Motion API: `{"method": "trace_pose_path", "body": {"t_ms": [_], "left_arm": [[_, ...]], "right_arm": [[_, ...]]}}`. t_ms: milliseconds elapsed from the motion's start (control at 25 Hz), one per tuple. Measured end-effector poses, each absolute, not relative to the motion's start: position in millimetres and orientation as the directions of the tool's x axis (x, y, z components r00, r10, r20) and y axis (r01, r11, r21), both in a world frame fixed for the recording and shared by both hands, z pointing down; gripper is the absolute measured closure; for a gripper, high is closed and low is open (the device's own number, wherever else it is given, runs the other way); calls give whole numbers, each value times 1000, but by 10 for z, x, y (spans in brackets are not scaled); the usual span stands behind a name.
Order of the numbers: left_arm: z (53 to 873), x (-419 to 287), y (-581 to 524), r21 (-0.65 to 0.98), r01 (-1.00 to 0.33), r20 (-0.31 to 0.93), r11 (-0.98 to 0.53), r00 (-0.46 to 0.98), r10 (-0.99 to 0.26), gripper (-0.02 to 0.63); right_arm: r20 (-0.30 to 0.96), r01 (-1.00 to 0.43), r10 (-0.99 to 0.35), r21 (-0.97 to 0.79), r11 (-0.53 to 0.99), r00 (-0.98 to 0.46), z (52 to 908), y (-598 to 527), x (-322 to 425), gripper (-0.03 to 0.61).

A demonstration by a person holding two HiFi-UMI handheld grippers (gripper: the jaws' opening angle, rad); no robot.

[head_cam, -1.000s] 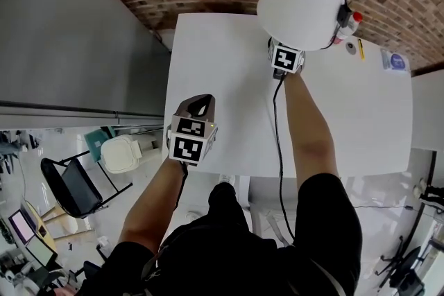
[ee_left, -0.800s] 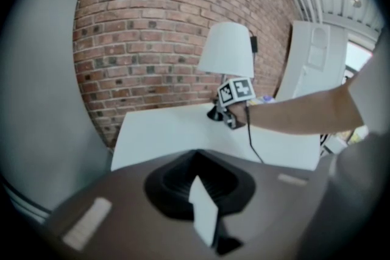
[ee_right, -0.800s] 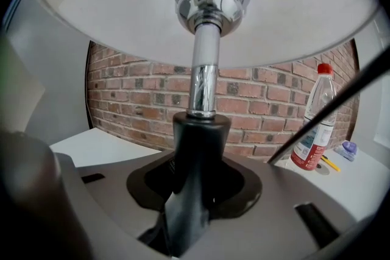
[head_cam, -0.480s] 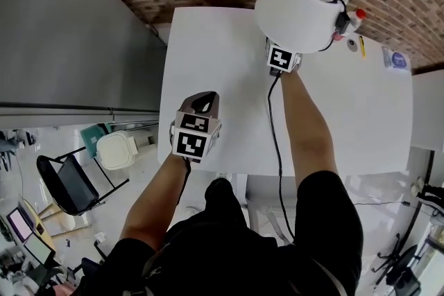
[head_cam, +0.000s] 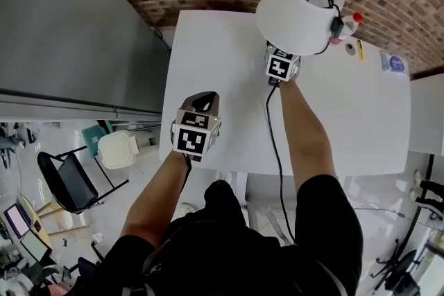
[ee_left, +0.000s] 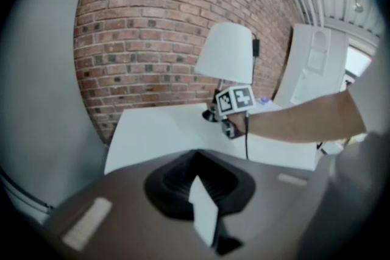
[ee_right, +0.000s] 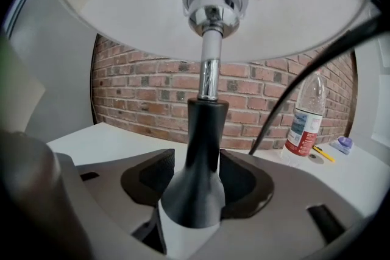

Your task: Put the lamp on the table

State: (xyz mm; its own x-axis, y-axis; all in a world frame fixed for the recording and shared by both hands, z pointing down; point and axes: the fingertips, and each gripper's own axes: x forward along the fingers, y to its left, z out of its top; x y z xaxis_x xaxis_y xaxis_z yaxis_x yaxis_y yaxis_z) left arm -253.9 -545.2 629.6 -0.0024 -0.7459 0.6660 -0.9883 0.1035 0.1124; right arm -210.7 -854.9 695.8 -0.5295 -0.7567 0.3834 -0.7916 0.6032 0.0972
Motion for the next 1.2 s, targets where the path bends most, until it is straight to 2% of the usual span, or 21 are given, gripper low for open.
{"method": "trace_pose_path", "body": {"t_ms": [200,320,360,680,1000,1200], "left_arm": [[6135,-2457,-5452,104,-990,659,96,-4,-752,618],[5996,-2423,-5501,108,-991,642,85,4,-767,618],[5943,-2407,-5502,110,-991,636,82,6,-772,618],[5590,-2197,-5357,178,-981,593,72,49,-803,618],[5127,-2000,-5255,195,-980,504,-46,141,-852,618],[4879,-1960,-5101,129,-981,468,-144,188,-863,618]], "right_arm": [[492,-783,-671,-37,621,-555,7054,-8038,-1907,383],[543,-789,-655,-24,614,-526,7023,-7780,-1747,542],[552,-788,-652,-16,615,-520,6985,-7683,-1697,565],[541,-801,-661,-39,598,-520,6243,-6746,-1298,578],[470,-798,-665,-163,580,-580,5384,-5929,-1246,580],[393,-822,-724,-200,534,-566,4891,-5587,-1161,580]]}}
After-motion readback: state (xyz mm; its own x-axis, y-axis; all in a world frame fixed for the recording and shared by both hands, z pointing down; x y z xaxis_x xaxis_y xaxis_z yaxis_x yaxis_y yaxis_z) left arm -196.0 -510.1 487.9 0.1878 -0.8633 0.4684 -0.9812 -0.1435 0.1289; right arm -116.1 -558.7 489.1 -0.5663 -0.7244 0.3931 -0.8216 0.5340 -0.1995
